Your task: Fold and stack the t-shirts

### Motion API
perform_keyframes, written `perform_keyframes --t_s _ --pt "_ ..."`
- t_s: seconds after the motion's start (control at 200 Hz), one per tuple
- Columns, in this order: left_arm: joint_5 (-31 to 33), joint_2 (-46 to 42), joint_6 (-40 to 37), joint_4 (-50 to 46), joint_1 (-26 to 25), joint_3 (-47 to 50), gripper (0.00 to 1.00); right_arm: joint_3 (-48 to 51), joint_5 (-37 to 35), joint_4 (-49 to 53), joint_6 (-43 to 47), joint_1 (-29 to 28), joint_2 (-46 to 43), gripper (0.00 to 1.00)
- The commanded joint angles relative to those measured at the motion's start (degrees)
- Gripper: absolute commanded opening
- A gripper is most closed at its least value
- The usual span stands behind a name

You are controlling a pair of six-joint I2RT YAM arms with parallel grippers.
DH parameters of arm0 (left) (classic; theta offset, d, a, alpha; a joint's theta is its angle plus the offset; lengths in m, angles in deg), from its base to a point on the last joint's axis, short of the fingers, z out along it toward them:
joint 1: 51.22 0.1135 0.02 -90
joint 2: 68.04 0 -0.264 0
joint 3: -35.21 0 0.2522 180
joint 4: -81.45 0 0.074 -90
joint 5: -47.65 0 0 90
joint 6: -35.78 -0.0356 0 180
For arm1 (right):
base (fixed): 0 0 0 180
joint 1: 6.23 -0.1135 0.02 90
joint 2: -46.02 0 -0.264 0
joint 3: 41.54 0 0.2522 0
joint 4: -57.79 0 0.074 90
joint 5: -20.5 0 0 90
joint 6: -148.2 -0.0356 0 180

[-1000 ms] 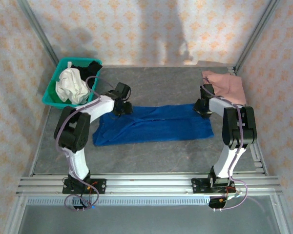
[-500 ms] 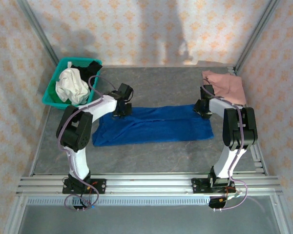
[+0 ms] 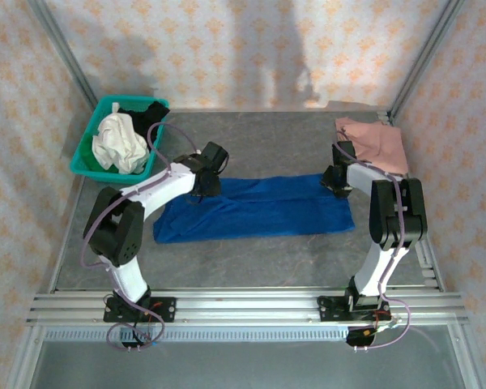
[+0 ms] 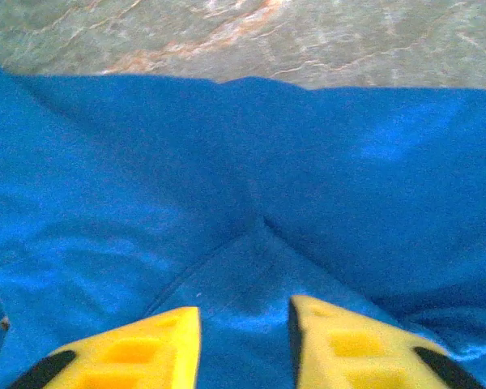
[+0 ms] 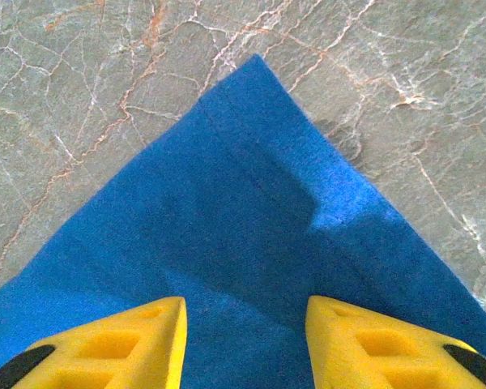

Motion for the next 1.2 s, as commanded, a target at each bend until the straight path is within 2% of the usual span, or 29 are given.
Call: perform_keyframes --t_s 0.0,0.095,0.235,0.45,0.796,0.886,1.081,1.196 --pt "1.94 3.76 0.04 -2.61 1.55 -2.56 0.37 1.03 -1.63 3.11 0.72 0.41 -0.42 0.43" --pt "-1.11 5.14 0.48 -0.29 3.27 -2.62 0.35 1.39 -1.90 3.08 0.76 0.41 -1.02 0.43" --pt "-4.37 6.91 -0.35 1.74 3.25 -3.89 0.40 1.36 -1.78 3.11 0.65 0.41 -1.36 0.44" --pt "-6.67 9.42 -0.05 3.47 3.21 -4.83 0.39 1.39 -1.66 2.93 0.83 0.41 -0.83 0.44" --pt "-9.26 10.17 0.48 5.47 2.99 -4.73 0.43 1.15 -1.03 2.71 0.94 0.41 -0.22 0.44" --pt "-9.09 9.97 0.60 5.12 2.98 -4.69 0.35 1.23 -1.15 2.65 0.94 0.41 -0.17 0.44" --pt "-9.28 7.67 0.83 4.93 2.95 -3.55 0.08 1.06 -0.95 2.48 0.96 0.41 -0.01 0.44" --pt "-8.84 5.30 0.91 3.83 2.94 -3.16 0.00 1.04 -0.79 2.50 0.94 0.38 -0.03 0.44"
